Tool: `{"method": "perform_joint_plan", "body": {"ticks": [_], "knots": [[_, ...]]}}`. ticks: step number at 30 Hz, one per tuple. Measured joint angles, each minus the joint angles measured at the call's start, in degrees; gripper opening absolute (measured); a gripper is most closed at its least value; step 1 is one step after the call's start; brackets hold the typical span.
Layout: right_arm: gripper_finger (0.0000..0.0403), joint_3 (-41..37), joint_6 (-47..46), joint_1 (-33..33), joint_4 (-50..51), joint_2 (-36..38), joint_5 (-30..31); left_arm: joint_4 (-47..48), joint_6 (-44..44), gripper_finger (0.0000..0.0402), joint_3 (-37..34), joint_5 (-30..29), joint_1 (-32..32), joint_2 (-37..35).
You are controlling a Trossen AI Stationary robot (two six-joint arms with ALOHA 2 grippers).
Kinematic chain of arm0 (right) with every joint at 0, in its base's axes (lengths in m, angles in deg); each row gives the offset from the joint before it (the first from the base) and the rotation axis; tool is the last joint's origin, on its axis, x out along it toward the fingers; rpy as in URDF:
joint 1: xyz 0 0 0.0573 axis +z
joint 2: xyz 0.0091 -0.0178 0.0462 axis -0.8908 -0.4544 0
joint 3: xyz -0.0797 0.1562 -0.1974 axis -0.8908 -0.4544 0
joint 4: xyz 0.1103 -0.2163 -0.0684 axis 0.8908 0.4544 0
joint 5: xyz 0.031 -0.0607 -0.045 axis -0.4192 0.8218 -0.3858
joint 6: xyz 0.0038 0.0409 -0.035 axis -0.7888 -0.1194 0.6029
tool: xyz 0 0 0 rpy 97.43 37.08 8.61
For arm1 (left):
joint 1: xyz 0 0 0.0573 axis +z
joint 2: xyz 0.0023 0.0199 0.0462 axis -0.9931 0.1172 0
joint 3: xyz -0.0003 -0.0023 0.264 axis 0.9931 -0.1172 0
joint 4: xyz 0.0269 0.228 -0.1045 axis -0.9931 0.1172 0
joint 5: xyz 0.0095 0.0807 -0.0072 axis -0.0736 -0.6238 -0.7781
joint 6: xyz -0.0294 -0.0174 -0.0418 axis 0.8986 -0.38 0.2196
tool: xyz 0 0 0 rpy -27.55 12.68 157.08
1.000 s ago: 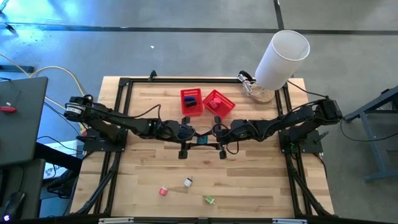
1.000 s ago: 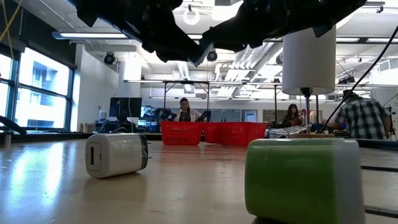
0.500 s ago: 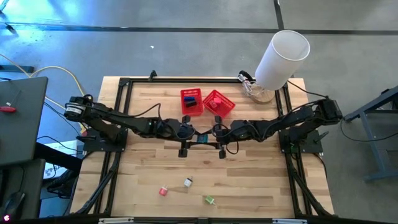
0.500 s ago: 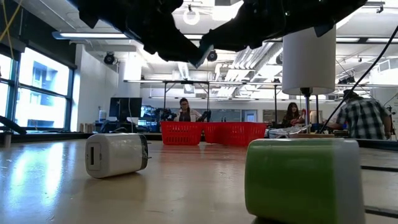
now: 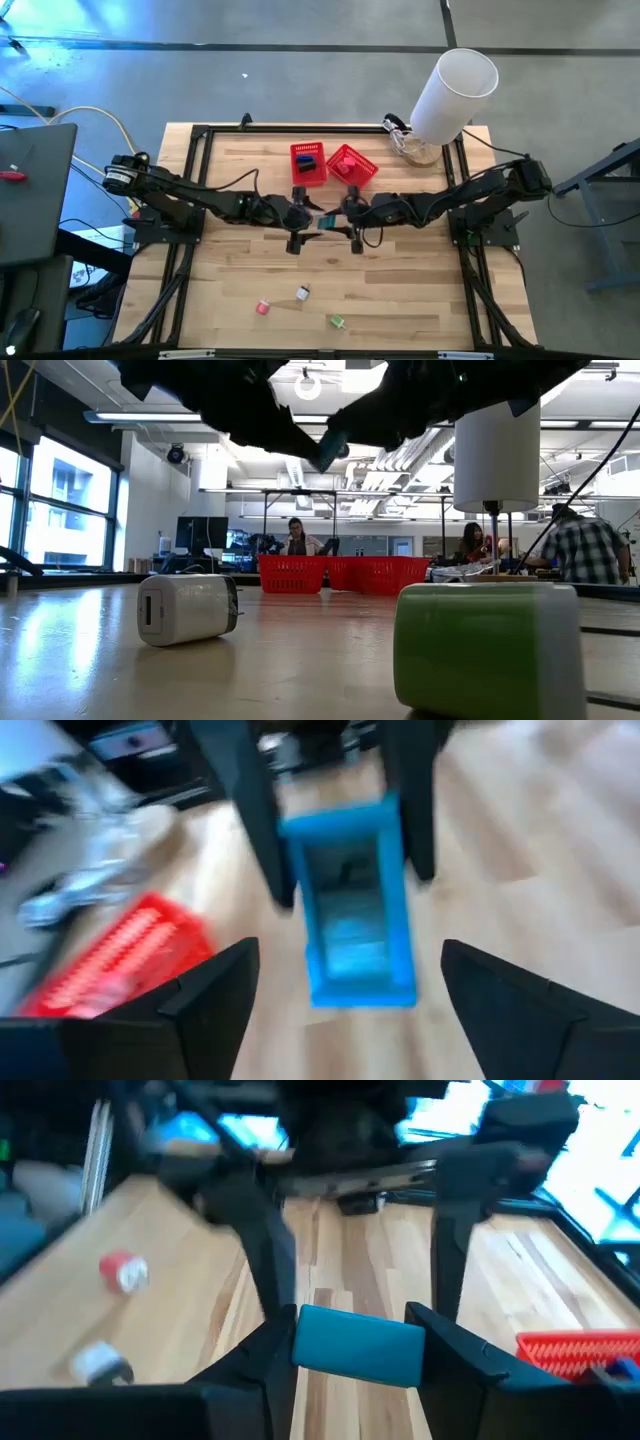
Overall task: Pick & Place Office items
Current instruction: Put the light blue digital clock into the left red bin
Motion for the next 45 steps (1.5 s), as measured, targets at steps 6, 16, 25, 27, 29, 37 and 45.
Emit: {"method": "perform_joint_plan", "body": {"ticks": [6, 16, 25, 27, 29, 37, 45], "knots": [[0.0148, 0.0, -10.5, -2.1, 2.1, 3.4, 0.8, 0.7, -10.2, 0.031, 0.0, -16.3, -2.5, 0.0], [0.0148, 0.0, -17.7, -6.2, 1.1, 4.0, 7.0, -3.5, -8.4, 0.031, 0.0, -27.2, -4.3, 2.3], [0.0148, 0.0, -19.0, -7.0, 0.1, 4.0, 7.2, -3.6, 6.5, 0.031, 0.0, -27.5, 0.4, 3.4], [0.0148, 0.0, -19.0, -7.0, 0.2, 4.0, 7.4, -3.1, 10.7, 0.031, 0.0, -27.5, 1.3, 3.6], [0.0148, 0.0, -19.0, -7.0, 0.1, 4.0, 8.0, -3.5, 13.3, 0.031, 0.0, -27.1, 2.0, 3.6], [0.0148, 0.0, -18.5, -7.1, 0.1, 4.0, 11.3, -7.1, 11.4, 0.031, 0.0, -26.8, 0.2, 3.6], [0.0148, 0.0, -18.4, -7.0, 0.1, 4.0, 11.7, -16.0, 8.7, 0.0307, 0.0, -26.8, -1.2, 4.8]]}}
